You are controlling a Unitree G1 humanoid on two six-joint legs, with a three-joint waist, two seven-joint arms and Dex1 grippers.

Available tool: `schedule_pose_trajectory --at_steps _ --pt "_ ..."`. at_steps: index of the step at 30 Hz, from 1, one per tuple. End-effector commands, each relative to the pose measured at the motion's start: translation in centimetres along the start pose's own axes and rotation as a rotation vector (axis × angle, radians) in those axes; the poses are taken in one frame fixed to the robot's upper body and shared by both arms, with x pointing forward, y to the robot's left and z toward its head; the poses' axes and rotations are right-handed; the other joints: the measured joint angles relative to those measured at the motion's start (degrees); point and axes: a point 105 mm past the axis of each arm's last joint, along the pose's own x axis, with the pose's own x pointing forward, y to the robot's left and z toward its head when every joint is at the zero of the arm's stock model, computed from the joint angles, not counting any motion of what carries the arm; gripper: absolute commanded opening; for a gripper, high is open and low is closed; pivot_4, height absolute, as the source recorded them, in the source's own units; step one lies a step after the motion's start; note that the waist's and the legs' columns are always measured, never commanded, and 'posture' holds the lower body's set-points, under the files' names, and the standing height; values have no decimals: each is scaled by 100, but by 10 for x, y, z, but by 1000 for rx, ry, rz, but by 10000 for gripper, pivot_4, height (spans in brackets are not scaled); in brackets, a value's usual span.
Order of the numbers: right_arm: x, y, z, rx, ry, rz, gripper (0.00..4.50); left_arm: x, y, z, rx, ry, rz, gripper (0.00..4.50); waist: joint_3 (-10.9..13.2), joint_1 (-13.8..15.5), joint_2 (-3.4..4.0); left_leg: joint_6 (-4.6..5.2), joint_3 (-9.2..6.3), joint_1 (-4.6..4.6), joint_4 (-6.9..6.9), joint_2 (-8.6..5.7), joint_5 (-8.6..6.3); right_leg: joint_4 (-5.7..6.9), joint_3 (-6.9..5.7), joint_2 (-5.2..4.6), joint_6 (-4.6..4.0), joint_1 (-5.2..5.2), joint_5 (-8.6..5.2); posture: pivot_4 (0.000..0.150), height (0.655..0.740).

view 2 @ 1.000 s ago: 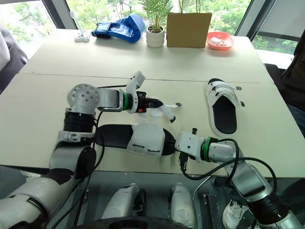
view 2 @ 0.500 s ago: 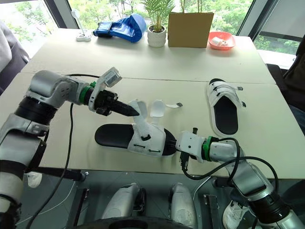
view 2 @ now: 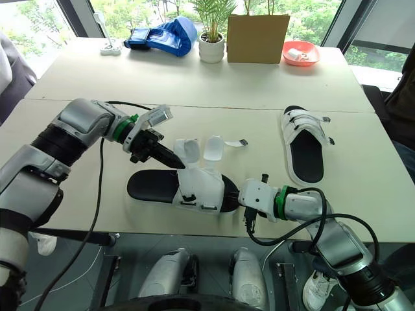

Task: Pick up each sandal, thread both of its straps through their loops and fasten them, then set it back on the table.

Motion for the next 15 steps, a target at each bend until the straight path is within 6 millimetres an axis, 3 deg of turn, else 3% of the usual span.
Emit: schedule_pose_trajectory --at_steps 1,6,15 --pt "4 13 -19 57 70 46 0 1 -3 9 60 21 -6 216 0 5 0 1 0 0 1 0 0 0 0 0 0 1 0 1500 7209" --pt "5 14 -19 54 67 44 0 7 3 17 103 33 15 216 0 4 -2 17 0 -1 4 0 -9 0 -2 0 0 2 0 1500 7209" --pt "6 19 -19 59 60 42 0 10 10 4 166 120 42 216 0 5 -2 16 0 -3 4 0 -8 0 -2 0 1 0 -1 1500 7209"
